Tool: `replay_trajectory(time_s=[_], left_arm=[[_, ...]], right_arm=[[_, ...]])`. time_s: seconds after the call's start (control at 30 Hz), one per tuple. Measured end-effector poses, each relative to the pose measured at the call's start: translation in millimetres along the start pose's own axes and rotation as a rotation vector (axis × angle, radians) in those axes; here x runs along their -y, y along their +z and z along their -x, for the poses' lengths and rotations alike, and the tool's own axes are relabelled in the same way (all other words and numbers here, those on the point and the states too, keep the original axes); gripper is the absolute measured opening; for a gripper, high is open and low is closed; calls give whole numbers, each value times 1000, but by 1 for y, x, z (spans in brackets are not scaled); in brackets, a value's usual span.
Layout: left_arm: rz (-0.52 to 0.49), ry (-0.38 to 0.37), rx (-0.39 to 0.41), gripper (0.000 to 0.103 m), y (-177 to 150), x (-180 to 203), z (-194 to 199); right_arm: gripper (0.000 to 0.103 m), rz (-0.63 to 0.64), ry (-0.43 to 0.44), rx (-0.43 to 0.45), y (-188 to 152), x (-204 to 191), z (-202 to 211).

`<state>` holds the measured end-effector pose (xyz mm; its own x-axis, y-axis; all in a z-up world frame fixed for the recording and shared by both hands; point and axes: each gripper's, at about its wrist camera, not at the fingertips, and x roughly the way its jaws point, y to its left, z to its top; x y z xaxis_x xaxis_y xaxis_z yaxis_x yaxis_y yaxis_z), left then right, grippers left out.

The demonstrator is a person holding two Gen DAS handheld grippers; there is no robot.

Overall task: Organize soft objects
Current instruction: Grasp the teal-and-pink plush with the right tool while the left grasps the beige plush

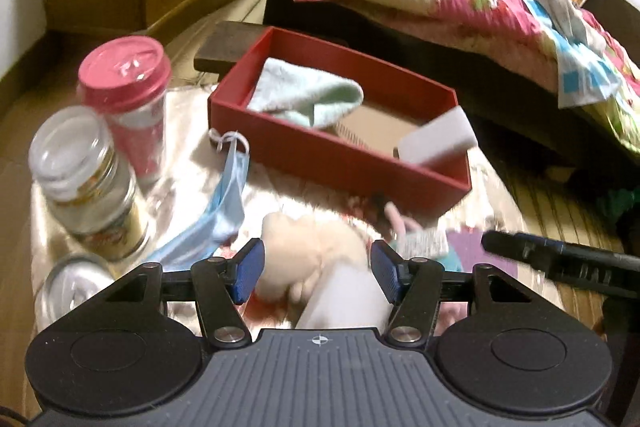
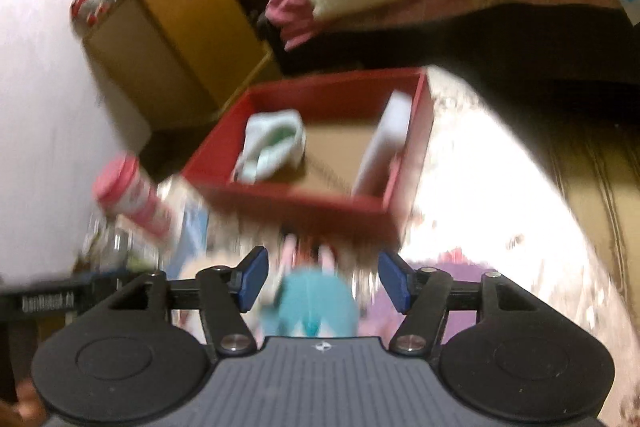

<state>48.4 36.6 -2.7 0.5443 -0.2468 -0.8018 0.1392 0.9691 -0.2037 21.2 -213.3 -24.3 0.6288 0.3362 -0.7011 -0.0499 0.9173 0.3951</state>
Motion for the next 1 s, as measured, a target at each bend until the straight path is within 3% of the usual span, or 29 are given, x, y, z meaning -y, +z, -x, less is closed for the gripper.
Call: replay_trajectory(time_s=[0.1,0.2,0.4,0.57,0.6,0.63,0.73,1.0], left_arm=[[19,-12,-3,62,-8,-8,6],[26,-19,7,62,-7,-14,10],[73,-40,2,61,-3,-30,10],[72,1,-3,61,4,-37,3],[76,-3,-4,61,7,-39,2],[81,-17,-6,61,10,-40,1],[75,-49,-21,63,15,-37,-7],[49,12,-136,62,14,-14,-60]], right_arm=[[51,115,-41,-47,-18,-13,-3],[51,209,-54,-83,-27,-25,-13],[51,260,-65,-158,-32,-33,-41],[50,315,-86,-191,-46,-33,-59],[46,314,-87,-189,-45,-33,-59],[32,302,-68,-195,-44,-32,-58],[30,249,-33,-206,-39,-27,-53],[29,85,51,-188,-28,-5,-35]])
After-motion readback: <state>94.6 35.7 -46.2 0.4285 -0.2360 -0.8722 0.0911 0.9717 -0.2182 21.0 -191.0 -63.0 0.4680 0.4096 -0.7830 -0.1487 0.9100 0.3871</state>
